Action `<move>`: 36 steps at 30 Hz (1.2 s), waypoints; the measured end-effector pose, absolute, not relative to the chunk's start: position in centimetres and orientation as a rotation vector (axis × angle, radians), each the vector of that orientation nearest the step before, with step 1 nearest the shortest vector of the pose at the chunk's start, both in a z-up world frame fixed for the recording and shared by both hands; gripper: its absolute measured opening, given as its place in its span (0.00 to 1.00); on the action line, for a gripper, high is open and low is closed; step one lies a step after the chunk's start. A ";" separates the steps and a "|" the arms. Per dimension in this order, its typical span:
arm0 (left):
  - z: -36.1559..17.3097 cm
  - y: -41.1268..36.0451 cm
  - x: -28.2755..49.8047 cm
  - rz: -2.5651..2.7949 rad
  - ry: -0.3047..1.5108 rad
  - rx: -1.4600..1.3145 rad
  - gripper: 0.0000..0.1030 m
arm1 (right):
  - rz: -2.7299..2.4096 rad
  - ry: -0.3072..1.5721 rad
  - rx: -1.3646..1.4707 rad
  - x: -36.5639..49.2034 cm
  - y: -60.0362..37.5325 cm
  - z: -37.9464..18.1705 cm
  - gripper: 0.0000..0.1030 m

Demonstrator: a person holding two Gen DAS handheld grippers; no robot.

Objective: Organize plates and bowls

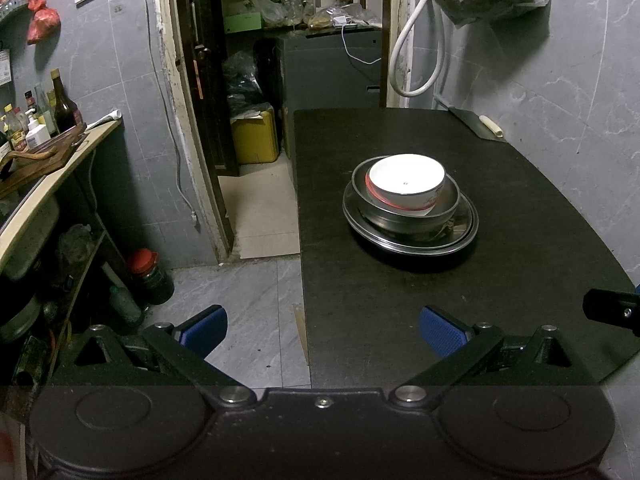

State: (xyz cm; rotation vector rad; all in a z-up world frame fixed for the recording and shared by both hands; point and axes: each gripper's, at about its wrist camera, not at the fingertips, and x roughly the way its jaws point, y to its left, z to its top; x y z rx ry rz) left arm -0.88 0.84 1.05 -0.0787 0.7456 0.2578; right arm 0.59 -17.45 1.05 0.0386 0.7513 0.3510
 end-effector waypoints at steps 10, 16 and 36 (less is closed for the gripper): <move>1.1 0.8 -0.8 0.257 0.746 -0.078 0.99 | 0.351 0.752 0.039 0.7 -17.5 1.1 1.00; 1.1 0.8 -0.8 0.257 0.746 -0.078 0.99 | 0.351 0.752 0.039 0.7 -17.5 1.1 1.00; 1.2 0.6 -0.9 0.246 0.772 -0.070 0.99 | 0.349 0.756 0.044 0.5 -17.9 0.6 1.00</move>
